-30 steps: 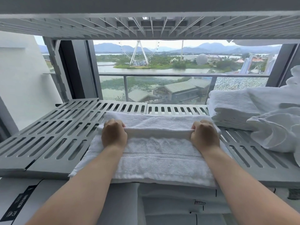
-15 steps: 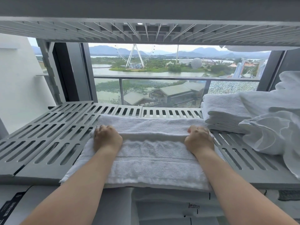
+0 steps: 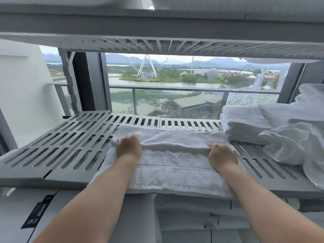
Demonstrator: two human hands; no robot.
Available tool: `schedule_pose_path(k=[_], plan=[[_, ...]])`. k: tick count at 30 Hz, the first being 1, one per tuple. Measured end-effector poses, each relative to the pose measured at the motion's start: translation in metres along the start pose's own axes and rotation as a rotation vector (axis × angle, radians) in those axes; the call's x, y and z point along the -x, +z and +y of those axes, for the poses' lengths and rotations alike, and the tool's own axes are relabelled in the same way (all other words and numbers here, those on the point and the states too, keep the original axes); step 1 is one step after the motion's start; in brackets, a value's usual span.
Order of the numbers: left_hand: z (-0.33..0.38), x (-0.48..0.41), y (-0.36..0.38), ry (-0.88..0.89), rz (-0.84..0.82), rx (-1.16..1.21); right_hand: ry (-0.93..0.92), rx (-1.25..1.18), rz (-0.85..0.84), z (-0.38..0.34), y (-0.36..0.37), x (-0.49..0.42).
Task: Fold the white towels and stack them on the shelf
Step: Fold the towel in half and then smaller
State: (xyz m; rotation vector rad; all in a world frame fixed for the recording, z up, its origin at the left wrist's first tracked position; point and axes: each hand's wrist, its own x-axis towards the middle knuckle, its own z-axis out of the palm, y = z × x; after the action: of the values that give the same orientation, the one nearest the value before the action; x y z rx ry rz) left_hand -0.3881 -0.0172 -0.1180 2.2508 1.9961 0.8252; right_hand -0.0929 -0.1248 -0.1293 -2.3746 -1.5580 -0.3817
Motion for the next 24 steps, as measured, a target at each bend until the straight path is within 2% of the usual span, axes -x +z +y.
schedule_pose_path(k=[2, 5, 7, 11, 14, 17, 19, 21, 24], plan=[[0.000, 0.006, -0.003, 0.009, -0.033, -0.019, 0.016, -0.065, -0.113, 0.004, -0.003, -0.002], [0.001, 0.017, -0.006, 0.033, -0.097, -0.125, -0.013, -0.023, -0.206, 0.002, -0.011, -0.001], [0.003, 0.024, -0.012, 0.050, -0.152, -0.243, -0.014, -0.086, -0.147, -0.004, -0.017, 0.005], [0.007, 0.038, -0.029, 0.121, -0.231, -0.402, -0.208, -0.229, -0.002, -0.024, -0.029, 0.036], [0.005, 0.045, -0.046, 0.152, -0.255, -0.332, -0.298, -0.245, -0.006, -0.034, -0.038, 0.059], [0.006, 0.062, -0.056, 0.375, -0.199, -0.219, -0.360, -0.222, -0.004, -0.035, -0.045, 0.078], [0.009, 0.084, -0.056, 0.533, -0.262, -0.092, -0.380, -0.229, 0.025, -0.029, -0.046, 0.093], [0.008, 0.106, -0.054, 0.590, -0.352, -0.025, -0.402, -0.233, 0.057, -0.018, -0.045, 0.110], [0.000, 0.136, -0.054, 0.597, -0.394, -0.135, -0.469, -0.209, 0.054, 0.002, -0.043, 0.141]])
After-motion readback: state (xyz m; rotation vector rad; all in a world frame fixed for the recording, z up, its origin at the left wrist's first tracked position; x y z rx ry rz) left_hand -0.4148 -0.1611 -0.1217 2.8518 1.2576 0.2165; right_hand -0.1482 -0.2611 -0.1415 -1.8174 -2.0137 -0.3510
